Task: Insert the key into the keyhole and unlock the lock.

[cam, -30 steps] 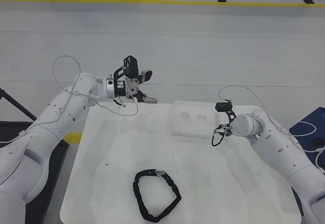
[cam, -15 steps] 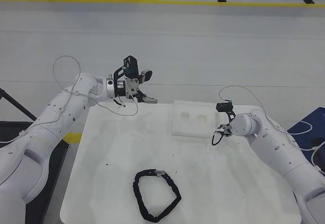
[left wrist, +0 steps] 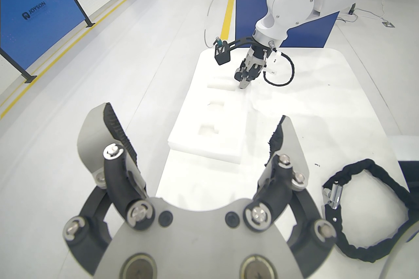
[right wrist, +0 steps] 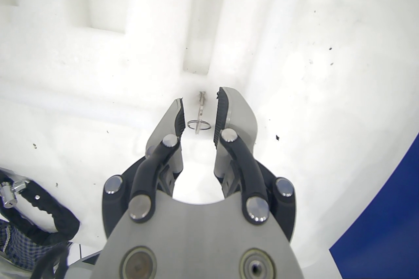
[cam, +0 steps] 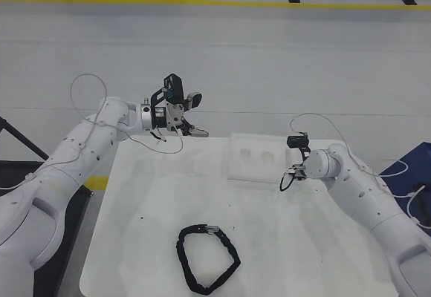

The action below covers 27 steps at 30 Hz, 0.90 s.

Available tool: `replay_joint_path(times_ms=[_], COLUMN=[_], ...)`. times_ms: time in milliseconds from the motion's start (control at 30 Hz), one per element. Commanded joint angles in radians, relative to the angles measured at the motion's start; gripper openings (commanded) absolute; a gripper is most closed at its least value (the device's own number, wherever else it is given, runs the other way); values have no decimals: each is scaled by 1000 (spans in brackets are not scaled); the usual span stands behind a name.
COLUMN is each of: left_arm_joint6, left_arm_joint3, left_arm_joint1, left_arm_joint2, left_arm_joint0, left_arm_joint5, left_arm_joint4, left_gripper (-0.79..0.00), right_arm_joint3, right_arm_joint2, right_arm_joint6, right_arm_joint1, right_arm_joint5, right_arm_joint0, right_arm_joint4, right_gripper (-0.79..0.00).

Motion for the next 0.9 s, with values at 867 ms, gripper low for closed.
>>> replay_joint_path(times_ms=[867], left_arm_joint6=[0], left_arm_joint3=[0], left_arm_joint1=[0], left_arm_joint2=[0], left_arm_joint0=[0], left_arm_joint5=[0], left_arm_joint4=[0], left_gripper=[0], right_arm_joint3=[-220], right_arm_joint2=[124], right_arm_joint6=[101], right_arm_joint1=[39], right_arm_joint5=[106], right_arm_joint0=[-74], right_arm_joint4=[-156], right_gripper=[-785])
